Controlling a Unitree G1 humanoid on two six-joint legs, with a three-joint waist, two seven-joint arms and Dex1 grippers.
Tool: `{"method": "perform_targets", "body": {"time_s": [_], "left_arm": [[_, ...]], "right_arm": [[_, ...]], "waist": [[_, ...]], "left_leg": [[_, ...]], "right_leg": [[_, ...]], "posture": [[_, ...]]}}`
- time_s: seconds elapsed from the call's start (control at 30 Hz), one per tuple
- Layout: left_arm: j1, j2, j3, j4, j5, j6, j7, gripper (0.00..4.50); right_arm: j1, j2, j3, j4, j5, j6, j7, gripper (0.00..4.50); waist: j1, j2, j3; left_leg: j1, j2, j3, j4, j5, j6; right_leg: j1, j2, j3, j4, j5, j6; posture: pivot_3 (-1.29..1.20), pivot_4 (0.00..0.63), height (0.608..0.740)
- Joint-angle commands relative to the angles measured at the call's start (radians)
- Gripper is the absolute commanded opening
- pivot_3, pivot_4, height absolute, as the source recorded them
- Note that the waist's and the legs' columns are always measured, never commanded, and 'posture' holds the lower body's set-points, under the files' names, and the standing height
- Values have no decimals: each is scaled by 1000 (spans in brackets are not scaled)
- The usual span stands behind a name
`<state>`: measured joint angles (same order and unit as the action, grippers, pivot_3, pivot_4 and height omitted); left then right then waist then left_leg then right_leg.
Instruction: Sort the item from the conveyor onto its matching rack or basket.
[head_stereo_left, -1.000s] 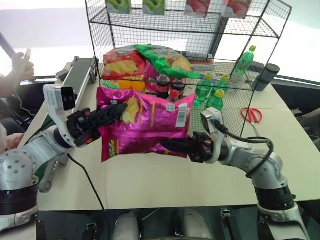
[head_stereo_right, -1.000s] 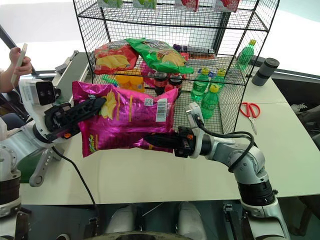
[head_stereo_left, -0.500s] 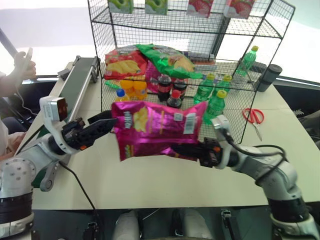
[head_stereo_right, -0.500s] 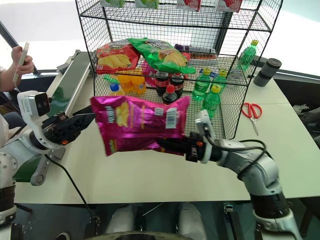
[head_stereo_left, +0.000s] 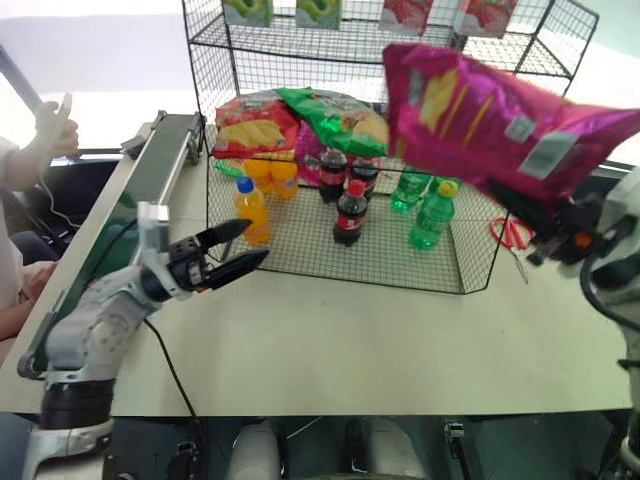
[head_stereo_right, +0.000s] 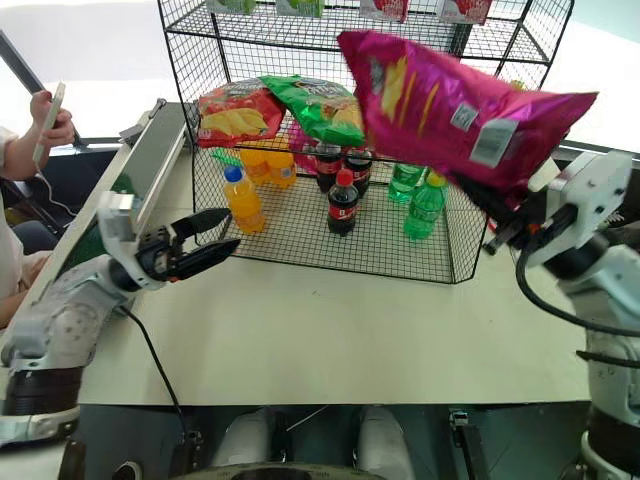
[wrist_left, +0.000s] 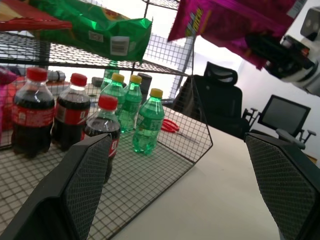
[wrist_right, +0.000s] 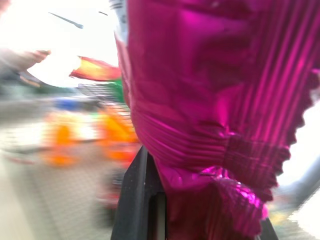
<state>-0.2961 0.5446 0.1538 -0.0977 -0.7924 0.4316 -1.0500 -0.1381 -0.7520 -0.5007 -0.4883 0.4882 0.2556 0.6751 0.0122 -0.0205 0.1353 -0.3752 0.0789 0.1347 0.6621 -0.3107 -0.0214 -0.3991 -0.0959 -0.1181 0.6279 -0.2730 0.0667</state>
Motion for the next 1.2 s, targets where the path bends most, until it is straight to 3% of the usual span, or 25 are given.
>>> {"method": "perform_targets", "body": {"time_s": [0.03,0.37,0.57,0.8,1.2], "left_arm": [[-64,-34,-16,7,29,-54,-15,4500],[-76,-131,-63,-46,84,-91,35,4500],[-76,-168,-76,-63,103,-101,69,4500],[-97,-240,-120,-45,156,-150,101,4500],[-86,-280,-158,-69,175,-161,130,4500]], "right_arm": [[-30,-25,39,42,-169,-137,-41,141],[-75,-120,201,257,-723,-485,-252,141],[-200,-137,344,430,-998,-535,-420,141],[-407,-68,455,648,-1087,-502,-550,141],[-655,-51,573,1000,-1072,-572,-596,141]], "waist": [[-1,0,0],[-5,0,0],[-21,1,1],[-28,1,2],[-28,2,3]], "left_leg": [[0,0,0,0,0,0],[1,0,1,0,4,-6],[1,0,1,1,5,-8],[1,0,1,1,5,-9],[1,0,2,1,6,-10]], "right_leg": [[0,0,0,0,0,0],[1,0,0,1,0,1],[1,0,1,1,-1,2],[1,0,1,1,-1,2],[1,0,1,1,-1,2]], "posture": [[0,150,726],[0,150,726],[0,150,726],[0,150,726],[0,150,726]]}}
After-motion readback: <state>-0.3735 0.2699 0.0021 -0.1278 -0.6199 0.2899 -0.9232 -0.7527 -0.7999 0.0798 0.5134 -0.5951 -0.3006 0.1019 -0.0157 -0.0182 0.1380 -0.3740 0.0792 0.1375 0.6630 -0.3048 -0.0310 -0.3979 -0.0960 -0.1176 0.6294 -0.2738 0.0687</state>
